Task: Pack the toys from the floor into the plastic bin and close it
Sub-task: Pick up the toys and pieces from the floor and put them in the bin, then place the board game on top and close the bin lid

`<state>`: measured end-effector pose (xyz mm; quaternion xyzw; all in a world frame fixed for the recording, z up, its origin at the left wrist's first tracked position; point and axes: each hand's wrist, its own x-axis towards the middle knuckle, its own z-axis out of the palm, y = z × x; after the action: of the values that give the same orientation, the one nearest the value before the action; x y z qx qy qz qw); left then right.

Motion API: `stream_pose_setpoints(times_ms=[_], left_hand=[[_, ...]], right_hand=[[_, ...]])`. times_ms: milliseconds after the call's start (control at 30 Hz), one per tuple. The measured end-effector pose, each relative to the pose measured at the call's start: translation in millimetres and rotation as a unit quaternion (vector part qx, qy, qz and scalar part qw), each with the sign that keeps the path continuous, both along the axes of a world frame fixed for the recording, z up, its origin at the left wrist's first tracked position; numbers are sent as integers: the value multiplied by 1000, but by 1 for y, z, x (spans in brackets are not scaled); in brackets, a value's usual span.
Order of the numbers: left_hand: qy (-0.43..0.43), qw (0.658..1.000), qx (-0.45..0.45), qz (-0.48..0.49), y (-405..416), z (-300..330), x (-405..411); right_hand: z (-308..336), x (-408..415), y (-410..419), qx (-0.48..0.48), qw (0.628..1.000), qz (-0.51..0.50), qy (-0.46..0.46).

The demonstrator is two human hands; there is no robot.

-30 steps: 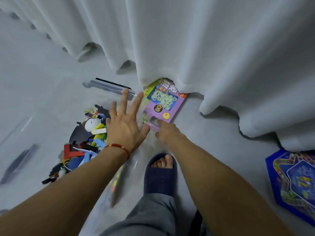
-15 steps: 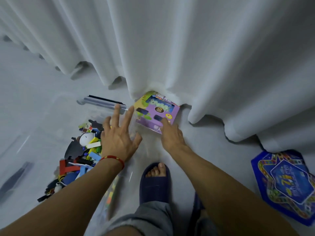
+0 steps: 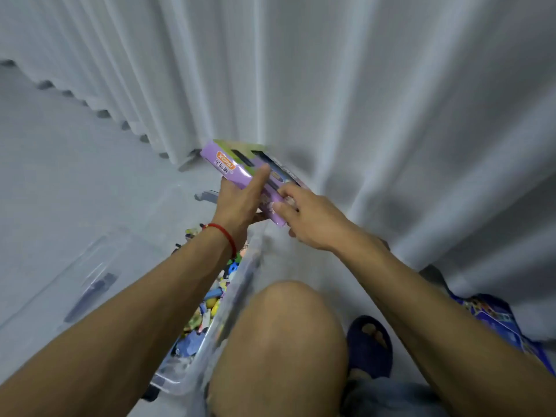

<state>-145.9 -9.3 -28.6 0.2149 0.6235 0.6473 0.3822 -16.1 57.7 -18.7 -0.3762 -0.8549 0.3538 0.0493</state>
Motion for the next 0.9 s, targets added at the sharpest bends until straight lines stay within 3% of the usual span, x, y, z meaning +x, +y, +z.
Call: stream_pose_setpoints(times_ms=[100,200,367,467,533,600,667,767,900], left_hand=[[5,988,44,149,-58,9,-22],[-55,971,46,229,-125,-10,-49],[-195,958,-11,212,-191,-75,-60],[-209,950,-143,182,-197,-108,-53],[-129,937,-295,136,-190,-117,-59],[38,903,-416,106,-168,-100,-64],[164,905,-386,72,-128,-57,-53],[224,936,-256,-85,-51,26,-15],[314,854,-216,-355,31,95,74]], right_hand=[[21,-18,-34,1,992,120,28],[23,-27,-46,-7,989,141,52],[5,-11,-36,37,992,108,45],[-8,15,-26,33,997,64,36],[-19,39,-20,-2,1000,14,11],[-36,68,-12,-40,998,-57,-12],[-62,100,0,-112,982,-153,2],[-110,151,16,-228,920,-314,50],[-183,233,33,-291,811,-506,28]])
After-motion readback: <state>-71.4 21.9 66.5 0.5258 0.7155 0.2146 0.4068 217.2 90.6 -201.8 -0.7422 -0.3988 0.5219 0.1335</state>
